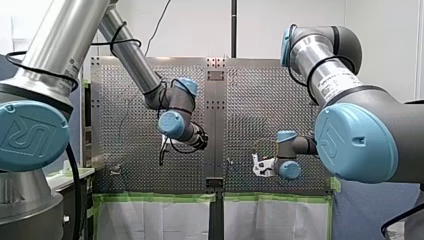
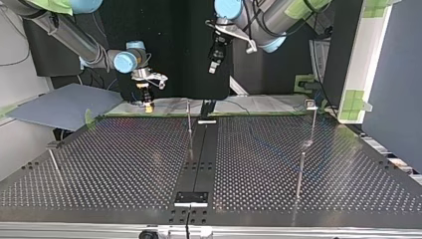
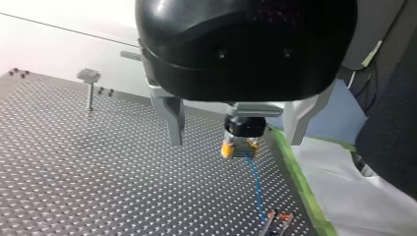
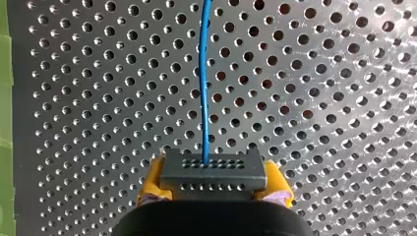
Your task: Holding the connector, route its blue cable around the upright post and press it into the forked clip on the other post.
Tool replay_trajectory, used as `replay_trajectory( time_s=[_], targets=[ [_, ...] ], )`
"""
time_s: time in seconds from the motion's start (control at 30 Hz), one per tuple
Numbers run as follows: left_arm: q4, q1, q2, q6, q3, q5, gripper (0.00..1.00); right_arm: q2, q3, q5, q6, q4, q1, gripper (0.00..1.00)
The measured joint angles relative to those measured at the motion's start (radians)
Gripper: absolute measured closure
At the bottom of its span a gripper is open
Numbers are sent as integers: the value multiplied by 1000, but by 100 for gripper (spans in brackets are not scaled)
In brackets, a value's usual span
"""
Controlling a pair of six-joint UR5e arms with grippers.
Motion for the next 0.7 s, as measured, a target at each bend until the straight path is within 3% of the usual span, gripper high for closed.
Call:
replay_trajectory(
  time_s=[0.33, 0.7],
  targets=[
    [94, 15, 97, -75, -97, 6, 0, -1, 0, 1, 0, 8, 3, 93],
    [134, 23, 201, -83, -201, 9, 0, -1, 0, 4, -1, 22, 11, 93]
  ],
)
